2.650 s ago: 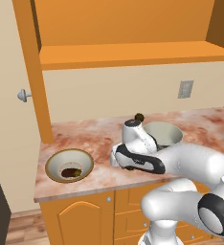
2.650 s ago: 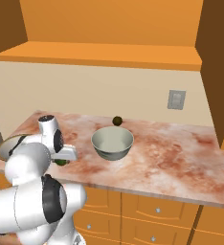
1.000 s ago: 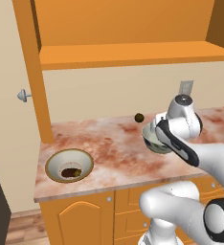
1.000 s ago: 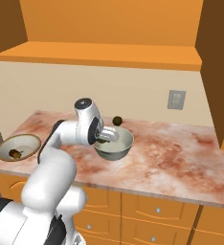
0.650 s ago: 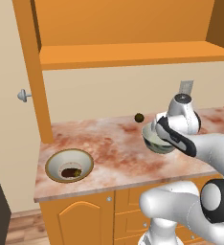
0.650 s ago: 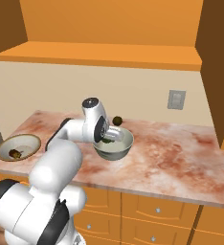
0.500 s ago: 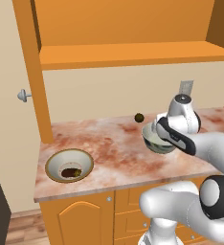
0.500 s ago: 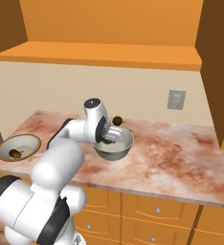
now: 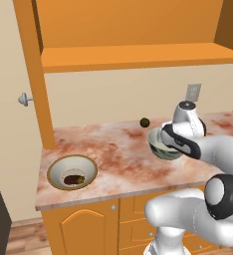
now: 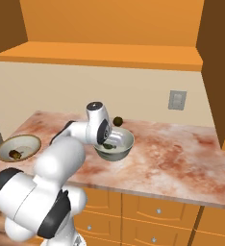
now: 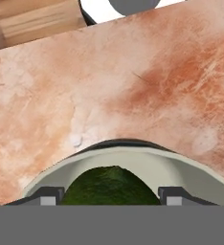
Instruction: Pick both bowls and place them on the counter. Then place the sweet potato in one bowl and place the lime in the other bowl.
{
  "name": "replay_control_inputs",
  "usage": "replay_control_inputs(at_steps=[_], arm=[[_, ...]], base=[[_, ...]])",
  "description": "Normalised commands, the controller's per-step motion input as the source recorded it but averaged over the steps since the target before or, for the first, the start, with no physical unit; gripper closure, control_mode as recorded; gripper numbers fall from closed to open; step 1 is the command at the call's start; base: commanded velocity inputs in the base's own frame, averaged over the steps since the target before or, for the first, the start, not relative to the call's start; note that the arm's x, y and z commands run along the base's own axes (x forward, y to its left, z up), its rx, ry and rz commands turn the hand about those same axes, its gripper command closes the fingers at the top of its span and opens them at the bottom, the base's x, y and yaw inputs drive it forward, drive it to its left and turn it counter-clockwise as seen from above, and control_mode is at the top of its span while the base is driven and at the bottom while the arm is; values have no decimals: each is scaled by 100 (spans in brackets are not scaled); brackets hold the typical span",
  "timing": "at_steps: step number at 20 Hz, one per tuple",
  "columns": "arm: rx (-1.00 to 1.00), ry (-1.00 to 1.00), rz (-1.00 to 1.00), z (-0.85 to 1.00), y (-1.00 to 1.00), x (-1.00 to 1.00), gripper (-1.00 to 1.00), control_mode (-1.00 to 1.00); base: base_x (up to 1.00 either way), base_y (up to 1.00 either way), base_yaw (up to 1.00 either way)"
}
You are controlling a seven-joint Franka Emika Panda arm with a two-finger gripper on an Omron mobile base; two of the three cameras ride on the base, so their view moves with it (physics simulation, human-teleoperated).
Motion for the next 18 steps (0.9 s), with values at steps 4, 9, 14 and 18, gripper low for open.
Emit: replay_control_inputs(at_steps=[4,9,14,18], arm=[[0,9,0,-18,0,2,100,-100],[0,11,0,-15,0,1,-100,-100],[0,9,-1,1,1,0,-100,-100],[0,1,-2,23,9,0,-100,-100]], base=[[0,0,0],[0,0,0],[0,0,0],[0,0,0]])
